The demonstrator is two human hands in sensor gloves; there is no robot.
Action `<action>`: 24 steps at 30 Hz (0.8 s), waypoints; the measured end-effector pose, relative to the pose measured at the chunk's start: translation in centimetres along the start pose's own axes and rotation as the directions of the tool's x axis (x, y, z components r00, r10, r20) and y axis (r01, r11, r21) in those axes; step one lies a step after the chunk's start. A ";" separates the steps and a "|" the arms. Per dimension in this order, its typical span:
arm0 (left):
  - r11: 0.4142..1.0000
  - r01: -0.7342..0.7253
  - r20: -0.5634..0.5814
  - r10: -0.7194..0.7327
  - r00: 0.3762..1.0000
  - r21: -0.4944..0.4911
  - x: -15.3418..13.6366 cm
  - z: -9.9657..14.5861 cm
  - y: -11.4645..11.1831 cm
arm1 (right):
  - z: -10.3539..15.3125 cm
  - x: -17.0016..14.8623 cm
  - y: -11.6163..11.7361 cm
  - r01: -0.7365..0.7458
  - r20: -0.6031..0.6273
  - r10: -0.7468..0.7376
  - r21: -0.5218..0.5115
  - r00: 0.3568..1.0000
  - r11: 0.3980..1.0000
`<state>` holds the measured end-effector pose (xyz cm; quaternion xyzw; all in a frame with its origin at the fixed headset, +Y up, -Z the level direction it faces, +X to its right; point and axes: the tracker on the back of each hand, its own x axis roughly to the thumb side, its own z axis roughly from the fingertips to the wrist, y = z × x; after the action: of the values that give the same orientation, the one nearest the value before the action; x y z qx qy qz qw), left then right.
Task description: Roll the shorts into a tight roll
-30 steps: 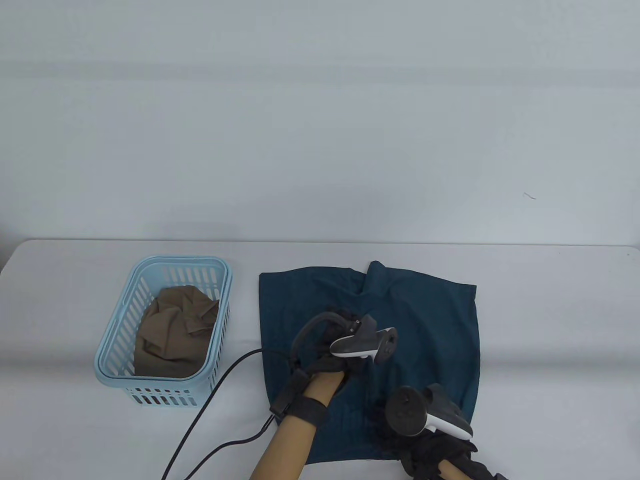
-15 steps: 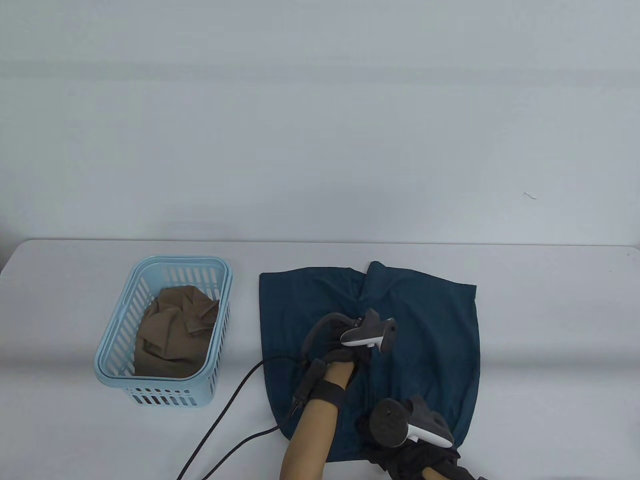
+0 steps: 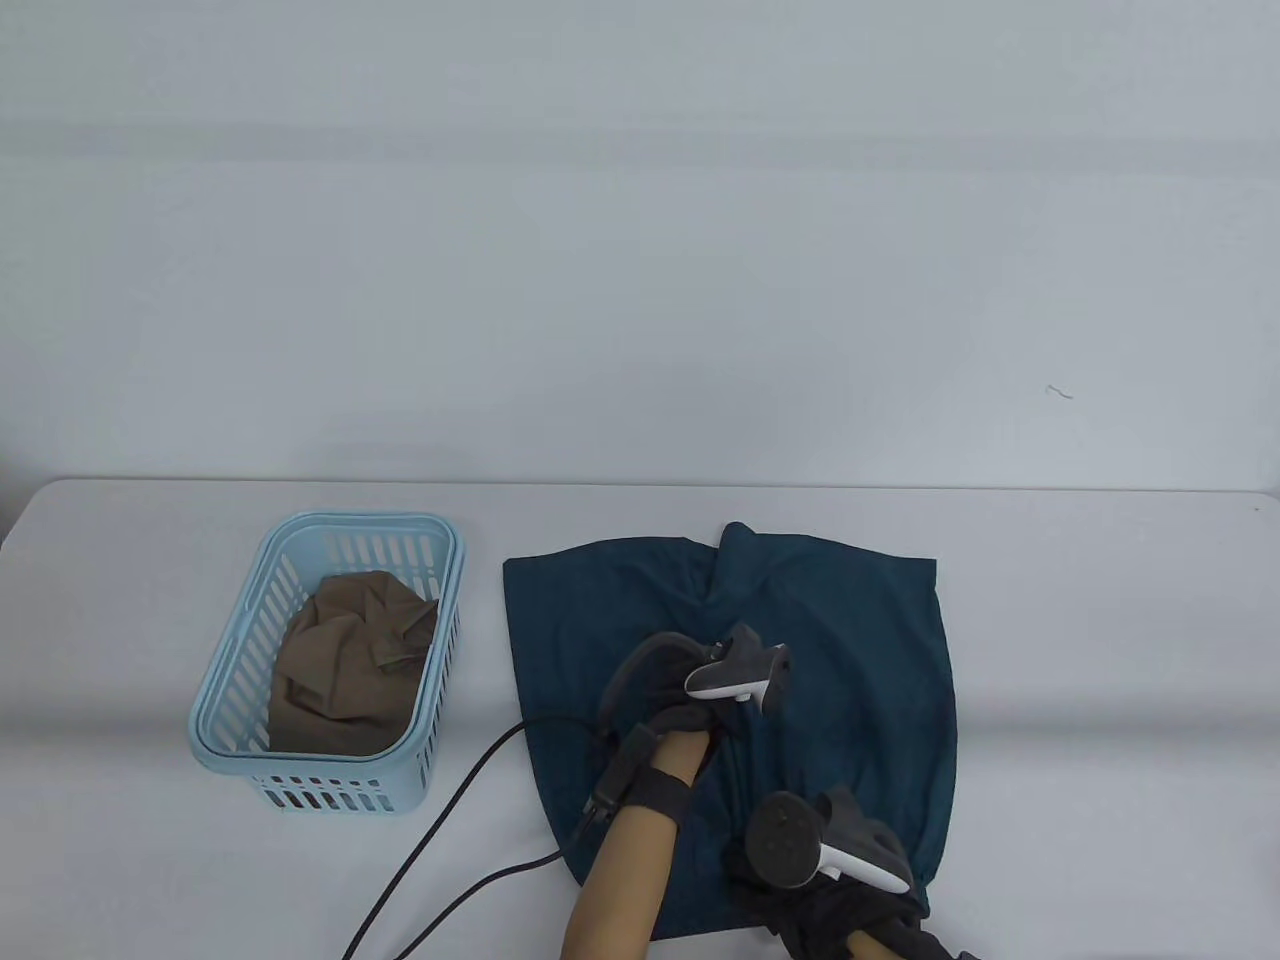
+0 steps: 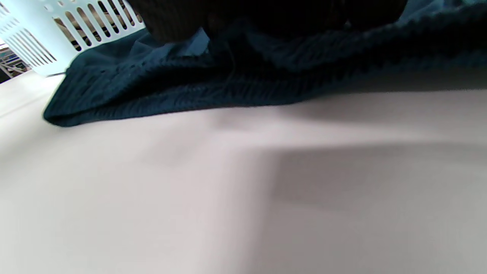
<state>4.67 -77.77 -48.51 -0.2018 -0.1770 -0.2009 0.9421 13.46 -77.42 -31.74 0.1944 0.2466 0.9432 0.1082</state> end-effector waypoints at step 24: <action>0.992 0.122 -0.023 -0.122 0.992 0.009 0.4 1.0 -0.3 | 0.7 -4.0 -2.0 -0.040 -0.330 0.042 0.012 0.943 0.999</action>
<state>4.60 -77.70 -47.42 -0.1837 -0.1796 -0.2595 0.9310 17.59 -76.65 -33.45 0.0390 0.2594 0.9639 0.0454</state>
